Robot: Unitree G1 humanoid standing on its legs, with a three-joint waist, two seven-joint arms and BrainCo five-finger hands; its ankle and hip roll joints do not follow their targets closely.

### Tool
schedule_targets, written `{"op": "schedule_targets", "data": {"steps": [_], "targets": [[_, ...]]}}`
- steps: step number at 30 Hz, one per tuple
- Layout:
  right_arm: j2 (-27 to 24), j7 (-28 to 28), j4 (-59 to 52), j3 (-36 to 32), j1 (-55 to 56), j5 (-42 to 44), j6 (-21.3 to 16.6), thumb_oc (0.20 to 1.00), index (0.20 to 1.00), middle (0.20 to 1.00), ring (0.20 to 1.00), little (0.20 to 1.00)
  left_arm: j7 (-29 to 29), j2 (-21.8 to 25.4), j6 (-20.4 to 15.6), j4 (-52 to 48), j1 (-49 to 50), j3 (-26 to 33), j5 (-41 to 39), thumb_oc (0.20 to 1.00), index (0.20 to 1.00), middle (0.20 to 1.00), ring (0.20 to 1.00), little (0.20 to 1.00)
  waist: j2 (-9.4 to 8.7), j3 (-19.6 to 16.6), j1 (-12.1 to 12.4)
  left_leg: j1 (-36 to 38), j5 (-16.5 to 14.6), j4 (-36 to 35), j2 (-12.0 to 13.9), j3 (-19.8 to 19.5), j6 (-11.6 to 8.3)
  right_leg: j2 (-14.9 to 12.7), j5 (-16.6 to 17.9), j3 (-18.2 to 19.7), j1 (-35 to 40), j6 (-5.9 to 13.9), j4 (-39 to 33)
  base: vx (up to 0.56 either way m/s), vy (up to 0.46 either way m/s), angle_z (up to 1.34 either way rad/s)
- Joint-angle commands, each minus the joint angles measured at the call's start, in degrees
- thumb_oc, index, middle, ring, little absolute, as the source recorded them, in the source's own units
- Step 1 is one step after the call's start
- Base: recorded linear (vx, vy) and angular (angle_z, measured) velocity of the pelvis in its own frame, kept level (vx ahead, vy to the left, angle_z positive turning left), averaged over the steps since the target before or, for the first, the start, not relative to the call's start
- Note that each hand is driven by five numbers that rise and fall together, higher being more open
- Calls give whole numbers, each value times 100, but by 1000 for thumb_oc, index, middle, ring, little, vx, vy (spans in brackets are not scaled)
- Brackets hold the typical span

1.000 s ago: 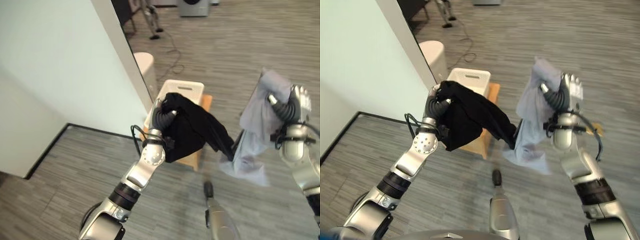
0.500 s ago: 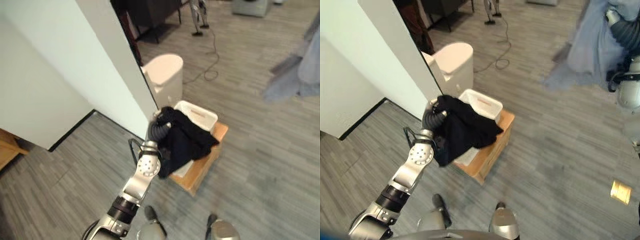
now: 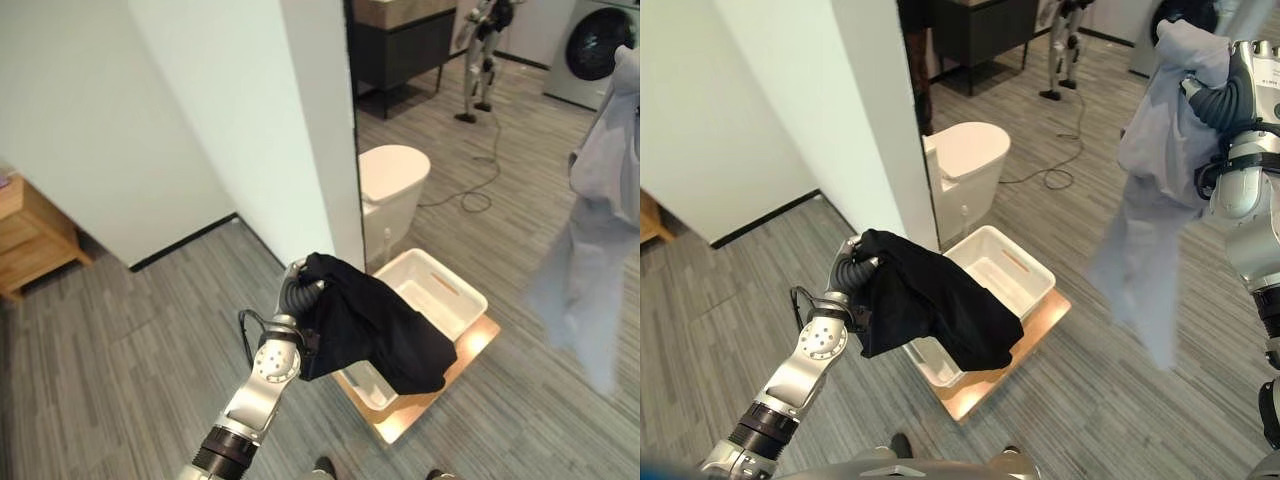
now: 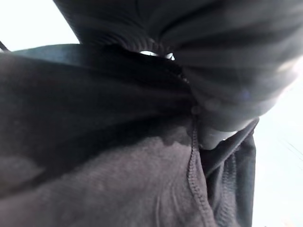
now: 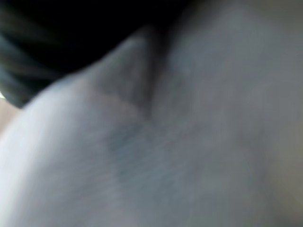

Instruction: Pick up bed clothes into laundry basket.

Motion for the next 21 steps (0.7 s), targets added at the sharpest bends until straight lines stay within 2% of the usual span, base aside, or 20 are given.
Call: {"op": "schedule_targets", "data": {"steps": [1, 7, 8, 11, 12, 21], "targets": [[-13, -118, -291, -54, -870, -186, -37, 200, 200, 200, 200, 200, -3, 39, -408, -568, -196, 170, -199, 200, 200, 200, 200, 200, -243, -179, 192, -40, -497, 41, 491, 92, -996, -402, -71, 64, 270, 526, -399, 36, 14, 23], [363, -59, -590, -58, -859, -270, -22, 200, 200, 200, 200, 200, 29, 55, -426, -682, -108, 286, -298, 200, 200, 200, 200, 200, -259, -179, 315, -47, -554, 41, 421, -25, -965, -454, -74, -15, 385, 529, -399, 24, 11, 11], [527, -32, -722, -8, -854, -331, -33, 200, 200, 200, 200, 200, 98, 90, -451, -797, -52, 416, -360, 200, 200, 200, 200, 200, -272, -186, 402, -40, -573, 41, 392, -68, -955, -465, -70, -32, 414, 531, -399, 50, 3, 8], [604, 21, -841, 45, -864, -411, -29, 200, 200, 200, 200, 200, 130, 160, -466, -941, 40, 563, -401, 200, 200, 200, 200, 200, -277, -188, 489, -46, -577, 41, 374, -103, -950, -479, -61, -54, 430, 531, -399, 23, -2, 4], [644, 75, -871, 122, -924, -505, -7, 200, 200, 200, 200, 200, 112, 229, -507, -1066, 123, 648, -416, 200, 200, 200, 200, 200, -283, -181, 587, -63, -567, 41, 358, -144, -948, -480, -60, -73, 432, 528, -399, 22, -7, 10], [838, 252, -129, 417, -1084, -863, 277, 200, 200, 200, 200, 200, -74, 314, -611, -1309, 391, 631, -693, 200, 200, 200, 200, 200, -303, -145, 866, -233, -537, 41, 263, -378, -938, -493, -60, -174, 445, 527, -399, 13, -3, 15]]}}
